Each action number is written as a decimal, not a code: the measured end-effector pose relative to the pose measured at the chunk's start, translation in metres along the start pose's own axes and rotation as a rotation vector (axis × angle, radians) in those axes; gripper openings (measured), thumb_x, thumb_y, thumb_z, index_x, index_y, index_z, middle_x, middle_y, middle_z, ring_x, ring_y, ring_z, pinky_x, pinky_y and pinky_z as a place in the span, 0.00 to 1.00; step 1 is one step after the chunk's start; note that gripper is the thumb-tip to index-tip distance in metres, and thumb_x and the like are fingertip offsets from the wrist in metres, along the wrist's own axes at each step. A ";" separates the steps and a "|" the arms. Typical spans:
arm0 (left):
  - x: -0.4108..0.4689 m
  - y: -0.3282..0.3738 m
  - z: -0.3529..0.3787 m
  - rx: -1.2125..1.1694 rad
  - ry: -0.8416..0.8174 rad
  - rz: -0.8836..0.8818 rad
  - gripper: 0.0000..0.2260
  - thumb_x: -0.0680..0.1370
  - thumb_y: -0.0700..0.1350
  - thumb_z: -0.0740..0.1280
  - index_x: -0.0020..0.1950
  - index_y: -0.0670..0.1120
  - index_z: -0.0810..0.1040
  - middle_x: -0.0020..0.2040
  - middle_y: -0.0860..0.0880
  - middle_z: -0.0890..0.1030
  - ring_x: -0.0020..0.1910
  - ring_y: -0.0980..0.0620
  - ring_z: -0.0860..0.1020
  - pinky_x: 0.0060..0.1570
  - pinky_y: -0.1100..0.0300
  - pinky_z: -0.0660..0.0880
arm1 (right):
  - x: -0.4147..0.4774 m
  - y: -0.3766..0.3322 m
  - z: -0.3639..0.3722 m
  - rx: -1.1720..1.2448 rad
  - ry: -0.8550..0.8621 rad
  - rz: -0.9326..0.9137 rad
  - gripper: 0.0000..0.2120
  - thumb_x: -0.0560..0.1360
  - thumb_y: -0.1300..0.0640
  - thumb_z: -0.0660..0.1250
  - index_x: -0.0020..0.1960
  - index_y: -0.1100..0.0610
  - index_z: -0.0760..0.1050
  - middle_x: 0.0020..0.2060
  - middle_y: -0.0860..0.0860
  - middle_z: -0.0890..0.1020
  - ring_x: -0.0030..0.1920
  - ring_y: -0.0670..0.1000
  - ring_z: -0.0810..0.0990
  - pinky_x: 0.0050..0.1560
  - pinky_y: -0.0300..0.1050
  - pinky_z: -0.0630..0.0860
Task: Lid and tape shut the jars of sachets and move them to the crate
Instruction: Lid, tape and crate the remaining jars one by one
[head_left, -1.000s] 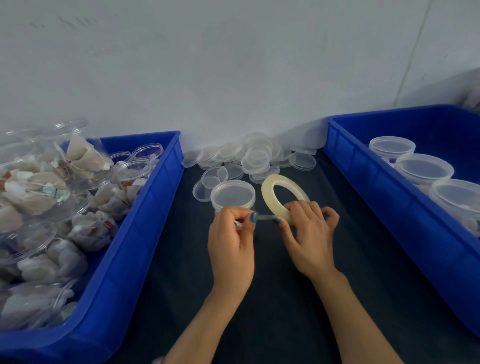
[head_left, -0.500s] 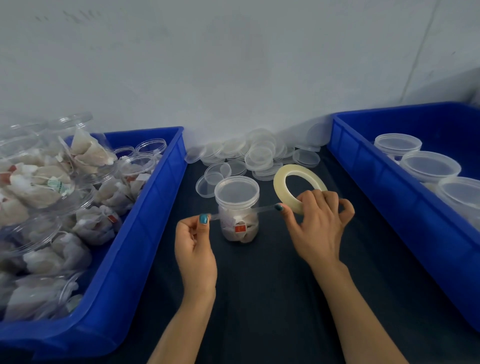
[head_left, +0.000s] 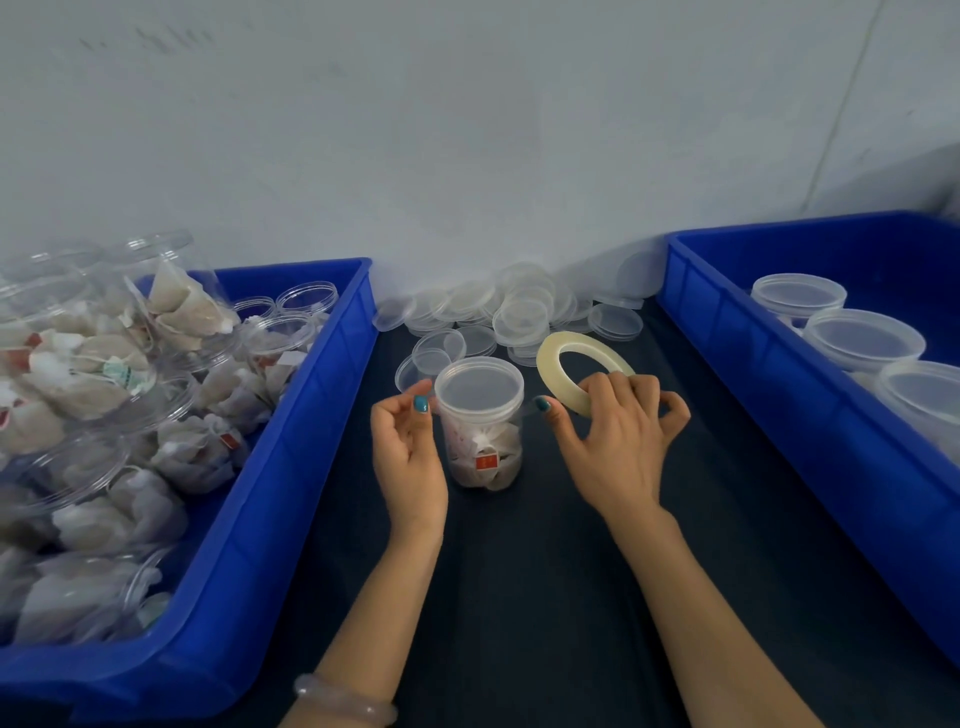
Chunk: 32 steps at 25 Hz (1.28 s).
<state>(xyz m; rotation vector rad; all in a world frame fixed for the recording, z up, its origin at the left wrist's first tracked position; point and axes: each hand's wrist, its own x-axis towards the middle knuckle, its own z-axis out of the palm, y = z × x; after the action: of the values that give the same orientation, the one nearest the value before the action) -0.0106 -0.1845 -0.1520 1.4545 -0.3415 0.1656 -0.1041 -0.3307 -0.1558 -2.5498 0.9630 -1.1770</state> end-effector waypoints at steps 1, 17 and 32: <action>0.001 -0.002 0.004 0.000 -0.020 0.012 0.03 0.83 0.46 0.61 0.53 0.48 0.72 0.50 0.58 0.80 0.50 0.69 0.78 0.49 0.72 0.74 | 0.001 -0.001 0.001 0.005 -0.003 -0.004 0.23 0.77 0.32 0.53 0.45 0.51 0.73 0.44 0.46 0.78 0.53 0.52 0.70 0.58 0.53 0.57; -0.005 -0.003 0.016 0.224 -0.388 0.089 0.42 0.68 0.56 0.78 0.76 0.55 0.60 0.70 0.57 0.71 0.69 0.62 0.69 0.65 0.64 0.70 | -0.004 -0.004 0.002 0.101 -0.004 -0.030 0.23 0.80 0.35 0.51 0.44 0.53 0.71 0.35 0.44 0.73 0.36 0.48 0.73 0.64 0.51 0.60; 0.023 0.016 -0.011 0.048 -0.669 -0.113 0.35 0.57 0.72 0.76 0.60 0.60 0.77 0.55 0.64 0.83 0.57 0.64 0.79 0.49 0.71 0.76 | 0.007 0.004 -0.027 0.107 -0.068 -0.074 0.28 0.74 0.30 0.51 0.39 0.51 0.75 0.35 0.43 0.72 0.39 0.46 0.71 0.51 0.45 0.53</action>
<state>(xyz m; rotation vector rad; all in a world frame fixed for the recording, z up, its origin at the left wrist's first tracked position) 0.0072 -0.1741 -0.1303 1.5443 -0.7972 -0.4186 -0.1224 -0.3349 -0.1349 -2.5428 0.7755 -1.1205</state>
